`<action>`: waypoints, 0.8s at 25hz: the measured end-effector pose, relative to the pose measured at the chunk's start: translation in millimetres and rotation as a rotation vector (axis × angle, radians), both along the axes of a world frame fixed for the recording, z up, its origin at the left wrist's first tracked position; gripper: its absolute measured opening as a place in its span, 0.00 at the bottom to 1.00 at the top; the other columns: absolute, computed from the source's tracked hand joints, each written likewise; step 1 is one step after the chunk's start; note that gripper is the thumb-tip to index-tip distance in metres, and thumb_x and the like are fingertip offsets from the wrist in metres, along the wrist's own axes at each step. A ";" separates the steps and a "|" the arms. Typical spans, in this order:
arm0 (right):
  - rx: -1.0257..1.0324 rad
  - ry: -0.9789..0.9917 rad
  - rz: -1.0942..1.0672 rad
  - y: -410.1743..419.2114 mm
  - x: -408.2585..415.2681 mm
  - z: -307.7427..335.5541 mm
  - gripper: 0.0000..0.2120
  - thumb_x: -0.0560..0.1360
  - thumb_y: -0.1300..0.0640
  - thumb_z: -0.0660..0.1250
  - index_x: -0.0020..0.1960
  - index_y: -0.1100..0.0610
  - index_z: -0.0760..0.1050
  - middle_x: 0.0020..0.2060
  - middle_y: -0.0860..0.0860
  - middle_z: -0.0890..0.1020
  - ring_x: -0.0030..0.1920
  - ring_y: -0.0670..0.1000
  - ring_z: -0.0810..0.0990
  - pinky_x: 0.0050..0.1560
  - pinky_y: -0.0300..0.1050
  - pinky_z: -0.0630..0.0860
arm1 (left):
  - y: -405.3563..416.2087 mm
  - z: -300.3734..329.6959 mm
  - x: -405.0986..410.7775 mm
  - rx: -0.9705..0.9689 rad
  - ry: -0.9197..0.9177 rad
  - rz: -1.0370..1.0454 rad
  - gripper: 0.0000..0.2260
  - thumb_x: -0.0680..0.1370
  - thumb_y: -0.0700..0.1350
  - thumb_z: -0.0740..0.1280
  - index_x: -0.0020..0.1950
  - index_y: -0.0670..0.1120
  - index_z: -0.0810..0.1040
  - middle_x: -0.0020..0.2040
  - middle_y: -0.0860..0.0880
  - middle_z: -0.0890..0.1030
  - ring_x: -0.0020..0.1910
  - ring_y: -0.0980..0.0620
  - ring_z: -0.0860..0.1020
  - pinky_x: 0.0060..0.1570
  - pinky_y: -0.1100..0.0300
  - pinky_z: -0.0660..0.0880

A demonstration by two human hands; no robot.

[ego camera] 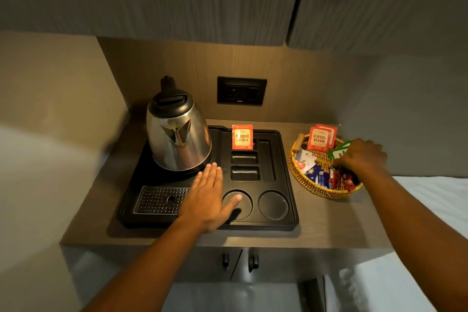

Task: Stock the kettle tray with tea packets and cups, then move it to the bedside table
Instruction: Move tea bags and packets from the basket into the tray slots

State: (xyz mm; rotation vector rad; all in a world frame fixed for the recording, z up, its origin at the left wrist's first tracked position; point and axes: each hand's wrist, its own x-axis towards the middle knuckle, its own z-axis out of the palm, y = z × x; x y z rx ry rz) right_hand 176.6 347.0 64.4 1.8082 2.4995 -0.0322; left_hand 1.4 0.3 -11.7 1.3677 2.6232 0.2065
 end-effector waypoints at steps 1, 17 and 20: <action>0.004 -0.029 0.013 1.6 -1.3 -1.5 0.34 0.60 0.39 0.79 0.58 0.58 0.74 0.54 0.59 0.79 0.56 0.60 0.74 0.52 0.51 0.71 | -0.4 0.7 -0.6 -0.003 -0.003 0.000 0.44 0.74 0.74 0.36 0.80 0.45 0.39 0.80 0.46 0.39 0.78 0.50 0.37 0.77 0.50 0.40; -0.055 0.038 -0.020 24.1 -16.4 -0.6 0.20 0.65 0.49 0.78 0.49 0.58 0.75 0.52 0.61 0.79 0.57 0.62 0.74 0.60 0.55 0.67 | -1.0 1.2 -1.0 -0.001 -0.018 0.005 0.44 0.73 0.74 0.36 0.80 0.45 0.39 0.80 0.46 0.40 0.78 0.50 0.37 0.77 0.50 0.40; -0.168 0.157 -0.045 25.6 -20.6 14.2 0.12 0.69 0.57 0.75 0.43 0.58 0.72 0.47 0.61 0.80 0.53 0.62 0.78 0.60 0.59 0.70 | -1.2 0.9 -1.4 0.003 -0.020 0.005 0.44 0.73 0.74 0.36 0.80 0.45 0.39 0.80 0.46 0.40 0.78 0.50 0.37 0.77 0.50 0.40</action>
